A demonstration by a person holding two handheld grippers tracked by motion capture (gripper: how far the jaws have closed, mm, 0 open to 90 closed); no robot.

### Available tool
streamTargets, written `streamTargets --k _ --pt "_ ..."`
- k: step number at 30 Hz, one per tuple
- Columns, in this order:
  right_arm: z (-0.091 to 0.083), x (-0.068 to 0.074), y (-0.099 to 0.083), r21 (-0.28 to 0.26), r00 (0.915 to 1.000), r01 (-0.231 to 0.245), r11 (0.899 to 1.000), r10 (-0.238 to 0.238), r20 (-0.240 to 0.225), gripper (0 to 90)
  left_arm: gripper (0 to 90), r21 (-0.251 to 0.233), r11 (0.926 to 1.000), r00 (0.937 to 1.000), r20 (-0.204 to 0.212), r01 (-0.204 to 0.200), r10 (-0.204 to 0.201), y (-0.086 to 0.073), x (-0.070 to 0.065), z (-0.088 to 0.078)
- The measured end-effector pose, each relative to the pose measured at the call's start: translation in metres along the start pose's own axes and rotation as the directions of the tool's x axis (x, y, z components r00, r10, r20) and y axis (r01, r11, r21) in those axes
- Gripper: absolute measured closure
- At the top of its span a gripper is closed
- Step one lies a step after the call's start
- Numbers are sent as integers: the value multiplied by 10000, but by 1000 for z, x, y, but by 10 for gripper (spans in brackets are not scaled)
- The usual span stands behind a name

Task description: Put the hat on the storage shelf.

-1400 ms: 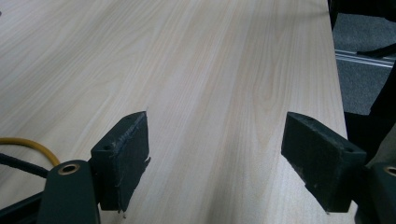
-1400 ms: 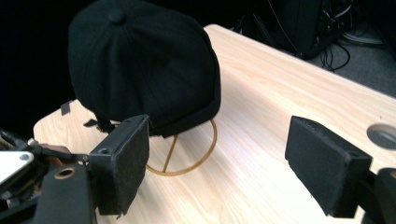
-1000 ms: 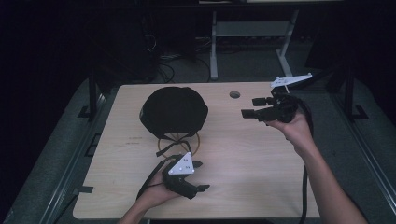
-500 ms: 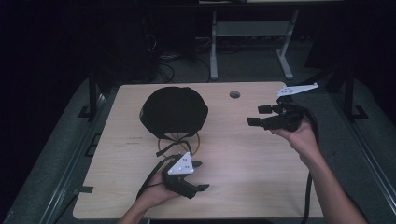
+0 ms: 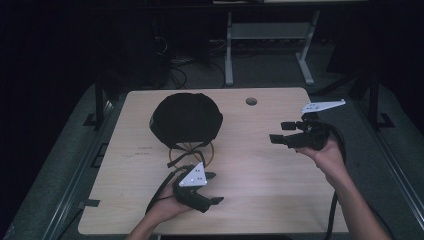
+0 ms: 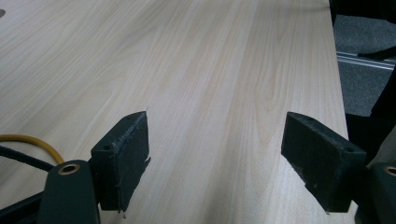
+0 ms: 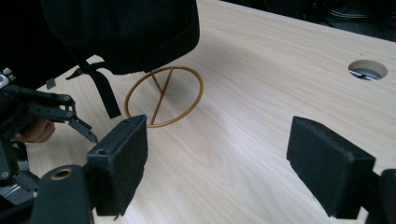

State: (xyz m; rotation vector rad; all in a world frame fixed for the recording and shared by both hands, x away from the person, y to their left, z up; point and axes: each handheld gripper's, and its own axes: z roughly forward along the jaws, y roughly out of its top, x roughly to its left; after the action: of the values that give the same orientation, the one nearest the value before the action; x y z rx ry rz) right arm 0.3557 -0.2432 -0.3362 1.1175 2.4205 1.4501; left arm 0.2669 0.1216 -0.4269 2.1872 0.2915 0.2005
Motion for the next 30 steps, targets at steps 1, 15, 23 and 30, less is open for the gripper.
streamTargets --k 1,15,23,30 --pt "-1 -1 -2 -15 10000 -4 10000 4 0 200 229 -3 10000 10000 3 9 -9 0 0 0" --pt "-8 -7 -32 86 9989 -456 9989 454 143 198 229 -12 10000 10000 -16 24 -24 0 0 0" --pt "-10 -10 -47 210 9979 -616 9979 611 232 192 229 -40 10000 10000 -46 25 -25 -1 1 -1" --pt "-14 -9 -60 200 9970 -747 9970 742 225 191 229 -33 10000 10000 -41 11 -11 -1 0 0"
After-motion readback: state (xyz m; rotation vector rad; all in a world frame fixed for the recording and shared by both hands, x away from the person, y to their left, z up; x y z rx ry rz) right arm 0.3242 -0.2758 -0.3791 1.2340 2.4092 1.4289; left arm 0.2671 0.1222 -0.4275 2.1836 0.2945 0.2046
